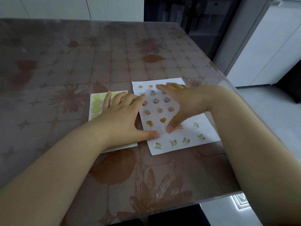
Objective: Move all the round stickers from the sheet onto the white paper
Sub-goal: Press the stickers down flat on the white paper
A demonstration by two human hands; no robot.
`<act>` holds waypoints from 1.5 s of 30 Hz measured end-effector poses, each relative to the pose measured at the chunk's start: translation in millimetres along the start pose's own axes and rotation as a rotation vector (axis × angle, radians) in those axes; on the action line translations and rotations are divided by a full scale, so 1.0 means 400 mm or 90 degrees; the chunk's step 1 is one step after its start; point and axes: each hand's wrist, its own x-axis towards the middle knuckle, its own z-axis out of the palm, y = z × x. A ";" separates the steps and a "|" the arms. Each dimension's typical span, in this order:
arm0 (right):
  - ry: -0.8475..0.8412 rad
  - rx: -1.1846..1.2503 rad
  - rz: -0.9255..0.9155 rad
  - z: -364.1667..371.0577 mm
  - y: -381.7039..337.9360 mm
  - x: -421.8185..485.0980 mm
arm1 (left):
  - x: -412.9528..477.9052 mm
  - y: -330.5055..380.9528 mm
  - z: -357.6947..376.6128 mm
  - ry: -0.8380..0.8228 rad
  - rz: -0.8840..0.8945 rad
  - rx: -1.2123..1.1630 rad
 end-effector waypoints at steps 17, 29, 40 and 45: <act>-0.025 0.028 0.026 -0.010 0.033 -0.011 | -0.005 -0.009 0.006 0.040 0.017 0.010; -0.069 0.009 0.120 -0.029 0.098 -0.028 | -0.014 -0.002 -0.001 0.006 0.023 0.018; 0.033 -0.040 0.043 -0.020 -0.015 -0.062 | -0.021 0.004 -0.005 -0.050 0.009 -0.015; 0.187 -0.107 0.018 -0.017 -0.039 -0.080 | -0.020 0.001 0.000 -0.041 0.007 0.006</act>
